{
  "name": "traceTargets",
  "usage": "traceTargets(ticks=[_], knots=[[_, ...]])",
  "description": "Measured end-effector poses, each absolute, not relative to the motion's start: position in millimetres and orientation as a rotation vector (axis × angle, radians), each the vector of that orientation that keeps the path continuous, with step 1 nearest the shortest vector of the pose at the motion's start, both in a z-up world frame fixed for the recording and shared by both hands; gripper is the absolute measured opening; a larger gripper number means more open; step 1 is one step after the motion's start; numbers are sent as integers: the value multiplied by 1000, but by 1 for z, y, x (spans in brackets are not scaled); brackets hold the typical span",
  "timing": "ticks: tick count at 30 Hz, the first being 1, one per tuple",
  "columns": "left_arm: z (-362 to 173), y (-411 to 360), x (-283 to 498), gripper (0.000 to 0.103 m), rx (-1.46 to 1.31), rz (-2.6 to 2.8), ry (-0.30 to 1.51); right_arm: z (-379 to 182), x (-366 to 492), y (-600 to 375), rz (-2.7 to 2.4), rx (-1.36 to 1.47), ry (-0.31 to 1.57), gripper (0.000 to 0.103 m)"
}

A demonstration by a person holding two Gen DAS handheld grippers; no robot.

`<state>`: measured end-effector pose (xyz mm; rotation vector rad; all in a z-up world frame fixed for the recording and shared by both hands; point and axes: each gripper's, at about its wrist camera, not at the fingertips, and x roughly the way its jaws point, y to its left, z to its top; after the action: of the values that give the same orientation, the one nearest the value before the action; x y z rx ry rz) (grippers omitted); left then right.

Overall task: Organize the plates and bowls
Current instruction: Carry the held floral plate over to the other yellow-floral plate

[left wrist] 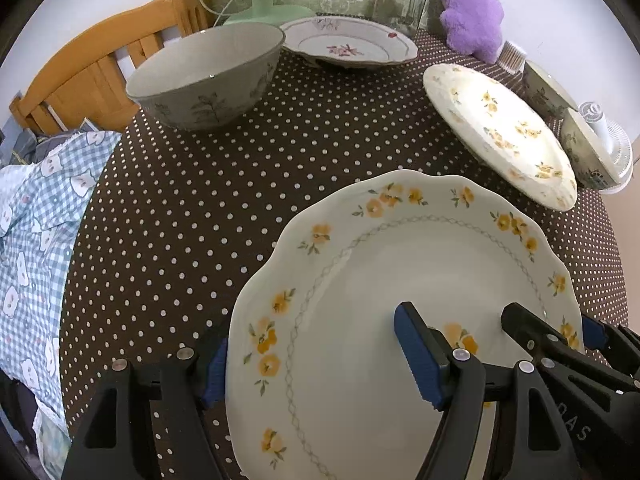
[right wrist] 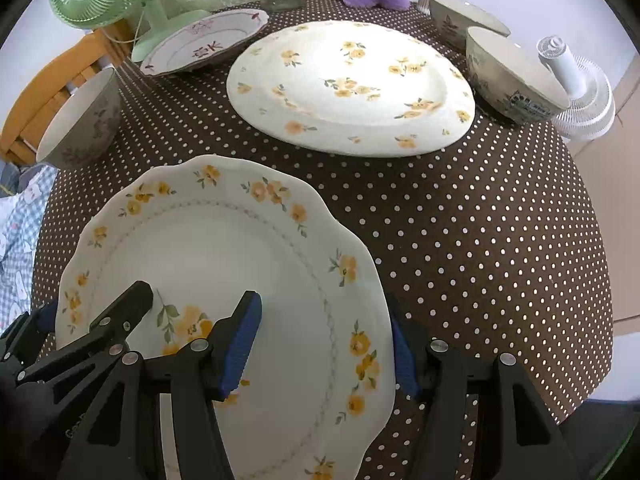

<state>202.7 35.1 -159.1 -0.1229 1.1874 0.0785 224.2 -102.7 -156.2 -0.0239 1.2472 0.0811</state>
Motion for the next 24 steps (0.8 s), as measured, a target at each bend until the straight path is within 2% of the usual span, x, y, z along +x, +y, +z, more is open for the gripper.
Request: traceTargets(ticks=[14,24], knots=[[-167,35,206,77,-147,37,1193,-163,234,-105,72,29,1259,64],[-145,37,202,93,-103,26,1145,-140,229,-120,75,46,1195,64]])
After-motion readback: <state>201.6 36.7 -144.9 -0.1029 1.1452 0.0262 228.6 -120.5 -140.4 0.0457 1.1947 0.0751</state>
